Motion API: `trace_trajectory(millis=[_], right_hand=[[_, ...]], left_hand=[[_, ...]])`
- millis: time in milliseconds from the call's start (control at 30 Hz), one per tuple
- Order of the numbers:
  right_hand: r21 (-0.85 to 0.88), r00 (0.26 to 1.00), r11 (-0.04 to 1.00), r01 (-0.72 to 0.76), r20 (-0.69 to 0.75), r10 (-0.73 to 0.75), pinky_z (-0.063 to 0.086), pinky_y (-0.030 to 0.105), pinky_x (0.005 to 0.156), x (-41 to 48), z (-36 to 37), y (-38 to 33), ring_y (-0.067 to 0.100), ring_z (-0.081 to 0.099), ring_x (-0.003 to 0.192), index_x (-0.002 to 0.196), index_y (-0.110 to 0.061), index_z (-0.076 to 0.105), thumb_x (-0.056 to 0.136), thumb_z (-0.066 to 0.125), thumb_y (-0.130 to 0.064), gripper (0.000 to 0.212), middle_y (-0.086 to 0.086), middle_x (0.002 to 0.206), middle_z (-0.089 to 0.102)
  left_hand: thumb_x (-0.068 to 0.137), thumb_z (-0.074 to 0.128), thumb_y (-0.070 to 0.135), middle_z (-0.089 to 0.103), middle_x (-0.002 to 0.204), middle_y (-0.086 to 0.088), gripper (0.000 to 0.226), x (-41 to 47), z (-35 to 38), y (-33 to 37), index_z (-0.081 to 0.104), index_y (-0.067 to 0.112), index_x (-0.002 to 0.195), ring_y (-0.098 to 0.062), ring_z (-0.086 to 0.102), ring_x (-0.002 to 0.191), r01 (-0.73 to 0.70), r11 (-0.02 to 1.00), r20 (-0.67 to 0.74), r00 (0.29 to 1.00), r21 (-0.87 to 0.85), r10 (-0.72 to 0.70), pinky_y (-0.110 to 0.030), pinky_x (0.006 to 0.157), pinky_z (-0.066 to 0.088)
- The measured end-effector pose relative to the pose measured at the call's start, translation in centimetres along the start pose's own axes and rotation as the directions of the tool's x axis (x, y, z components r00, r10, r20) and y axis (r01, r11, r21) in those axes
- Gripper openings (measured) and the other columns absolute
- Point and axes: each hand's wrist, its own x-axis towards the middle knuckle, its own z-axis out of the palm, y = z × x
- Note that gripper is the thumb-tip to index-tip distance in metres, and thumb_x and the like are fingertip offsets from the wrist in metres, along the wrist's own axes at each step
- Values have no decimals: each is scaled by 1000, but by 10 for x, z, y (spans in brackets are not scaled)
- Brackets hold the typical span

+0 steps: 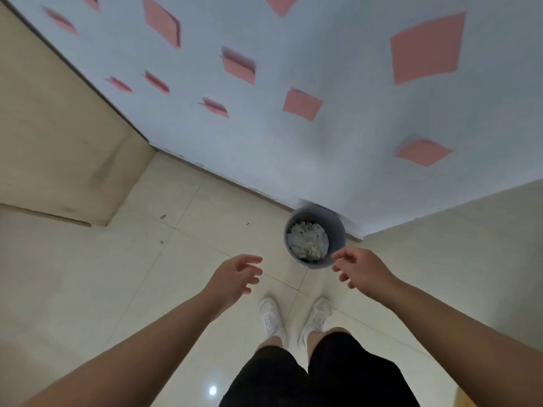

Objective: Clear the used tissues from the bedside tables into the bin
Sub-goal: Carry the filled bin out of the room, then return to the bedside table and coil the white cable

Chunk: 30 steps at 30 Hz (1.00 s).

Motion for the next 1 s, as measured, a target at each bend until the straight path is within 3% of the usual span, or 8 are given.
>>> trace_trajectory(millis=[267, 467, 533, 767, 900, 1000], right_hand=[[-246, 975, 952, 183, 169, -144, 54, 25, 61, -16, 0, -69, 15, 73, 78, 109, -30, 69, 99, 61, -22, 15, -3, 88, 77], [-351, 900, 876, 332, 394, -183, 55, 31, 60, 24, 23, -114, 19, 67, 65, 102, -28, 72, 100, 58, -17, 17, 11, 87, 78], [-375, 855, 838, 396, 483, -188, 54, 27, 56, 31, 39, -130, 15, 67, 62, 104, -25, 72, 100, 60, -15, 16, 8, 86, 79], [-479, 648, 562, 674, 749, -139, 51, 27, 57, 6, 100, -170, 16, 66, 68, 104, -19, 70, 98, 58, -11, 15, 7, 93, 76], [-476, 543, 381, 793, 835, -86, 42, 27, 47, -33, 149, -160, 17, 58, 59, 101, -10, 70, 98, 57, -6, 14, 8, 83, 72], [-417, 433, 234, 878, 901, -19, 42, 27, 47, -74, 199, -136, 15, 59, 56, 97, -13, 70, 97, 59, -6, 13, 6, 80, 73]], left_hand=[[100, 64, 21, 82, 102, 5, 23, -106, -46, -67, 75, 30, 118, -17, 78, 95, 21, 954, -299, 947, -298, -114, -31, 76, 62], [106, 59, 23, 83, 98, 2, 21, -143, -21, -114, 77, 29, 114, -20, 78, 93, -21, 814, -518, 781, -580, -349, -34, 74, 63], [106, 57, 24, 82, 97, 6, 21, -157, 4, -126, 76, 31, 113, -17, 79, 89, -61, 750, -549, 721, -659, -423, -33, 73, 64], [108, 55, 27, 83, 98, 0, 22, -213, 135, -159, 76, 32, 114, -17, 79, 90, -280, 449, -528, 513, -848, -677, -35, 74, 62], [108, 57, 28, 83, 93, -4, 22, -254, 226, -169, 79, 30, 112, -17, 80, 87, -449, 248, -436, 387, -859, -812, -38, 74, 63], [108, 57, 27, 83, 91, -5, 22, -284, 296, -182, 79, 27, 110, -22, 79, 88, -560, 117, -333, 302, -820, -893, -41, 77, 62]])
